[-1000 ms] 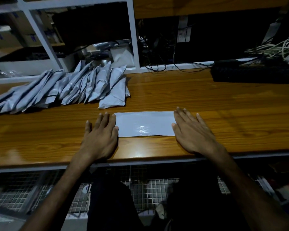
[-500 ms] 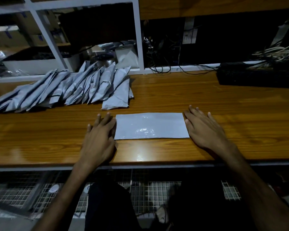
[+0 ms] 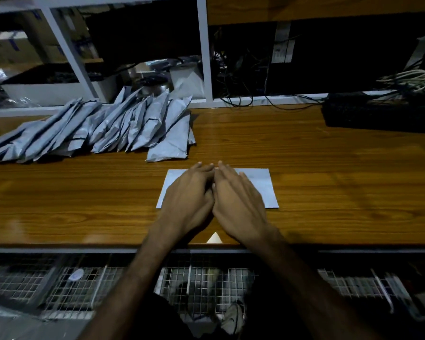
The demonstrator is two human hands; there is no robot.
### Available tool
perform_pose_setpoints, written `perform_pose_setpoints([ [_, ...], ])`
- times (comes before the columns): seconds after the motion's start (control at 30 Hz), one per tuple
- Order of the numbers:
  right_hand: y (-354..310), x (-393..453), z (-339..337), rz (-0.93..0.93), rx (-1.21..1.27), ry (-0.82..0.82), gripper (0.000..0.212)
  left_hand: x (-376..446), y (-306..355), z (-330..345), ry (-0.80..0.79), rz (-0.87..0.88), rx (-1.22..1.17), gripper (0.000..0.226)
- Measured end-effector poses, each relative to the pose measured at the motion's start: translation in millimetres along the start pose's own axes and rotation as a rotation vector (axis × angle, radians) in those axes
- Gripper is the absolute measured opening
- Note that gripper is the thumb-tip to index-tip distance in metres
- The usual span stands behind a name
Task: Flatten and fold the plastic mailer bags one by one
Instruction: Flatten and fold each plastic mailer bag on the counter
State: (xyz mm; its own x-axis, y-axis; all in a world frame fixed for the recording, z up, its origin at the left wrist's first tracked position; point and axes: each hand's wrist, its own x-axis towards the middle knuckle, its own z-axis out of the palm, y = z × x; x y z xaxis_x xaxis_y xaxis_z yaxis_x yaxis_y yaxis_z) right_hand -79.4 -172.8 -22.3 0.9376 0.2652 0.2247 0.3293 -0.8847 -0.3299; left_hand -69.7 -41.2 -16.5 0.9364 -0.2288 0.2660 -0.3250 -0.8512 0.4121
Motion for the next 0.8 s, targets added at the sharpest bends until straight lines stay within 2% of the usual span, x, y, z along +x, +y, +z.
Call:
perform_pose_setpoints([
  [0.17,-4,-2,14,0.010,-0.080,-0.064,0.056,-12,-15,9,-0.068,-0.015,0.006,0.048],
  [0.27,1,-2,16,0.049,-0.085,-0.072,0.060,-13,-16,9,-0.125,-0.041,0.098,0.059],
  [0.43,2,-6,16,0.081,-0.096,-0.060,0.093,-15,-15,7,-0.168,-0.052,0.164,0.077],
  [0.5,1,-7,17,0.108,-0.092,-0.047,0.092,-15,-14,6,-0.174,-0.062,0.179,0.084],
  [0.63,1,-7,18,0.154,-0.074,-0.046,0.090,-13,-11,6,-0.179,-0.111,0.162,0.075],
  [0.8,1,-6,18,0.213,-0.084,-0.056,0.081,-14,-13,7,-0.178,-0.144,0.226,0.075],
])
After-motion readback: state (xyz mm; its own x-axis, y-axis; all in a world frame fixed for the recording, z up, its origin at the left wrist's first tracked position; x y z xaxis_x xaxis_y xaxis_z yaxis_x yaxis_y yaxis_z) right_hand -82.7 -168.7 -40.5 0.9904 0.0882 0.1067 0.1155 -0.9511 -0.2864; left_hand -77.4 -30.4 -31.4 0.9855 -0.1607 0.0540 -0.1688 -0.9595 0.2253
